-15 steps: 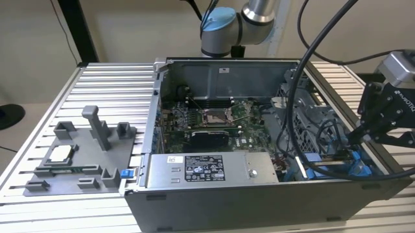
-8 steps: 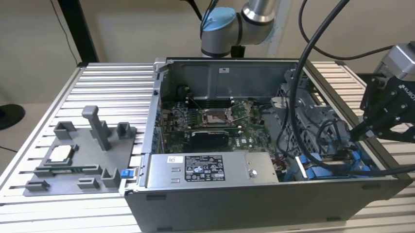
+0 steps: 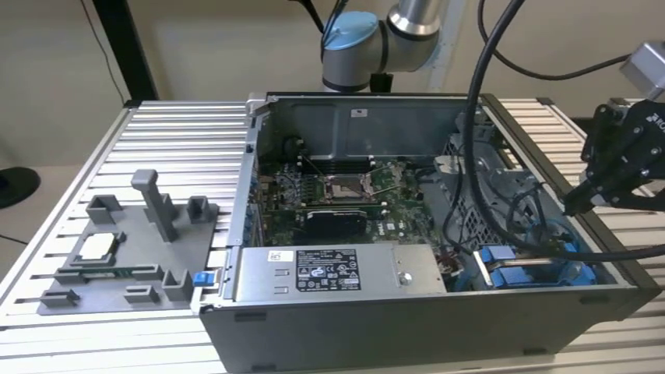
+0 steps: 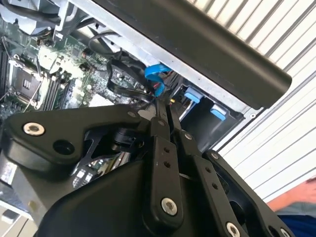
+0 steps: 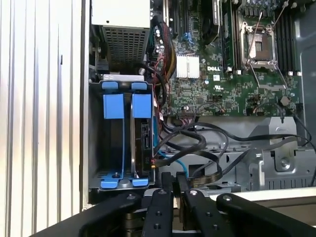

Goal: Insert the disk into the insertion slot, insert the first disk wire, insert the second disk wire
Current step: 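Insert the second disk wire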

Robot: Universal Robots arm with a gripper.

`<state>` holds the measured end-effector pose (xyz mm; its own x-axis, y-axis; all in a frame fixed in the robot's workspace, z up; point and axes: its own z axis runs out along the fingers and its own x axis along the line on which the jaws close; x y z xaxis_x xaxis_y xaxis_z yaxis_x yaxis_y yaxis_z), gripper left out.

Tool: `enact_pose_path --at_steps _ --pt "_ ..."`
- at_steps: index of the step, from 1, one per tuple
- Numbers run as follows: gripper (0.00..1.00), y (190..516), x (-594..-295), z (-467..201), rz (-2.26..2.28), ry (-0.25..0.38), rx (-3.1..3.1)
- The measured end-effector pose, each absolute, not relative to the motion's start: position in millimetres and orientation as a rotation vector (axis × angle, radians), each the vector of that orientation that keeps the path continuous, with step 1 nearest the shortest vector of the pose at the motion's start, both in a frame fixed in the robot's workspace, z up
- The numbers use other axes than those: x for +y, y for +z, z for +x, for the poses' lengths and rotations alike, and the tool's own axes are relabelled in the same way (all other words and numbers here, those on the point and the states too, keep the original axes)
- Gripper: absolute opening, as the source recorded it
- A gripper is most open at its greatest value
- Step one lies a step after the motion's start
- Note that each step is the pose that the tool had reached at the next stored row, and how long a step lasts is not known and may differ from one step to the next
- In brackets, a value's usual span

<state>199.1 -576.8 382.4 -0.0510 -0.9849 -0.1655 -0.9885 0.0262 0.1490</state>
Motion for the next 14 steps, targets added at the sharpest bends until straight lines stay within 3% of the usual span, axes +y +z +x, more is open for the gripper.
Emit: enact_pose_path --at_steps 14 --pt "0.00 388 -574 155 -2.147 0.328 2.229"
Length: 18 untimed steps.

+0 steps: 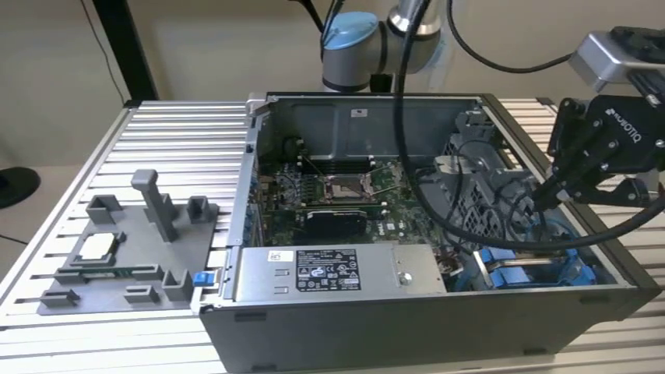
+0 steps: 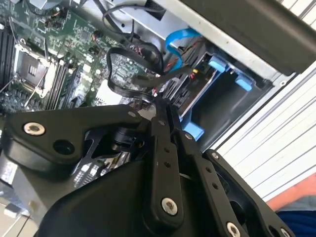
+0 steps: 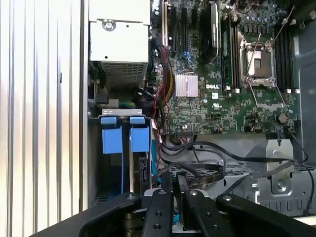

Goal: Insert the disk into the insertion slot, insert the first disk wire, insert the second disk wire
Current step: 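Insert the second disk wire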

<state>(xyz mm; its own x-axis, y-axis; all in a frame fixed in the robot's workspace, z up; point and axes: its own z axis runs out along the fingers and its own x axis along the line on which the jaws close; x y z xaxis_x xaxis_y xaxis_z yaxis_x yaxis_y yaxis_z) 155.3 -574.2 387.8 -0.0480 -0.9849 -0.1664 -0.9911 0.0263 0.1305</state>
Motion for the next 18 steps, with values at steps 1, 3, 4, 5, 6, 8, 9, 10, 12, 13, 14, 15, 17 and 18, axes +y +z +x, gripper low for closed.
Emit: enact_pose_path --at_steps 1,3,4,5,6,8,9,10,12,13,14,15,17,18 --pt "0.00 388 -574 151 -2.146 0.326 2.228" --pt "0.00 388 -574 144 -2.146 0.324 2.228" --pt "0.00 388 -574 143 -2.145 0.323 2.227" --pt "0.00 388 -574 142 -2.146 0.323 2.227" --pt "0.00 388 -574 142 -2.146 0.322 2.228" --pt "0.00 386 -574 142 -2.148 0.318 2.230" --pt "0.00 385 -575 141 -2.148 0.317 2.231" --pt "0.00 385 -576 141 -2.149 0.316 2.232" --pt "0.00 382 -579 140 -2.149 0.316 2.232" --pt "0.00 381 -580 139 -2.149 0.316 2.232" --pt "0.00 380 -582 138 -2.149 0.315 2.231" --pt "0.00 378 -585 137 -2.148 0.314 2.231" --pt "0.00 376 -591 135 -2.147 0.311 2.229" --pt "0.00 375 -593 134 -2.146 0.307 2.228"
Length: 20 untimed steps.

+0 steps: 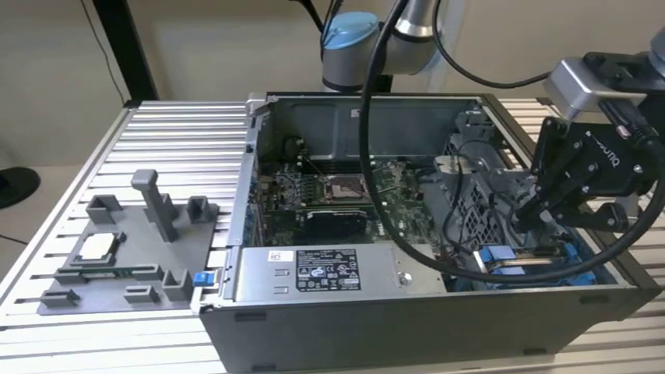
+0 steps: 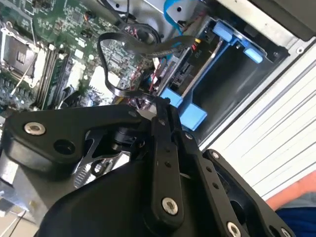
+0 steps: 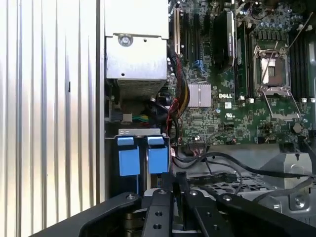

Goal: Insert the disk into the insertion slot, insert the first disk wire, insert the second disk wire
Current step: 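Insert the second disk wire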

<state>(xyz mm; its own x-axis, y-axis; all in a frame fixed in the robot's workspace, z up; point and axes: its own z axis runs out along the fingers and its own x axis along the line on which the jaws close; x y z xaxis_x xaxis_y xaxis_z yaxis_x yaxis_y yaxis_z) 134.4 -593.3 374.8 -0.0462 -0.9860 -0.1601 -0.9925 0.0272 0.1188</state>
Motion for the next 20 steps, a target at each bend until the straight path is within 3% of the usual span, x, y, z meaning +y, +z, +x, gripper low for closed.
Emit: enact_pose_path --at_steps 20 --pt "0.00 360 -601 121 -2.084 0.131 2.131"
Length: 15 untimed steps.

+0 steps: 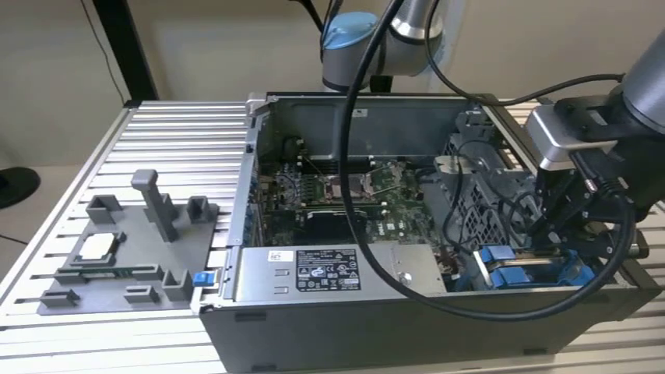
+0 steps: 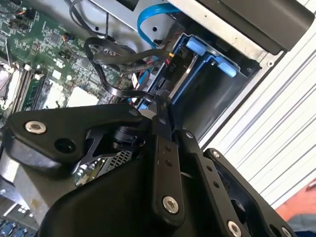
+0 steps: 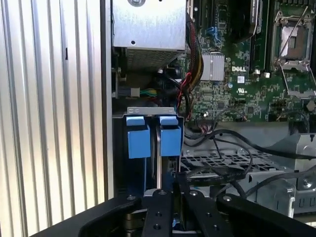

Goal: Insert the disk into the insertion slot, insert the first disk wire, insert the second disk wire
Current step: 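Insert the second disk wire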

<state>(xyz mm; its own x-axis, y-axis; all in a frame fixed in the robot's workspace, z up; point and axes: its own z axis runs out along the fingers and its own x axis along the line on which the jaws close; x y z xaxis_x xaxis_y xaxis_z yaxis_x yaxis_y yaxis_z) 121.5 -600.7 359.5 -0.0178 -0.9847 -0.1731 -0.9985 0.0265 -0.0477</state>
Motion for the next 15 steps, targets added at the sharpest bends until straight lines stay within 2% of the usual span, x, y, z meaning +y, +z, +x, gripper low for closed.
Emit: enact_pose_path --at_steps 5,15 --pt "0.00 356.0 -598.0 119.6 -2.074 0.103 2.116" --pt "0.00 354.9 -597.2 119.4 -2.074 0.101 2.115"
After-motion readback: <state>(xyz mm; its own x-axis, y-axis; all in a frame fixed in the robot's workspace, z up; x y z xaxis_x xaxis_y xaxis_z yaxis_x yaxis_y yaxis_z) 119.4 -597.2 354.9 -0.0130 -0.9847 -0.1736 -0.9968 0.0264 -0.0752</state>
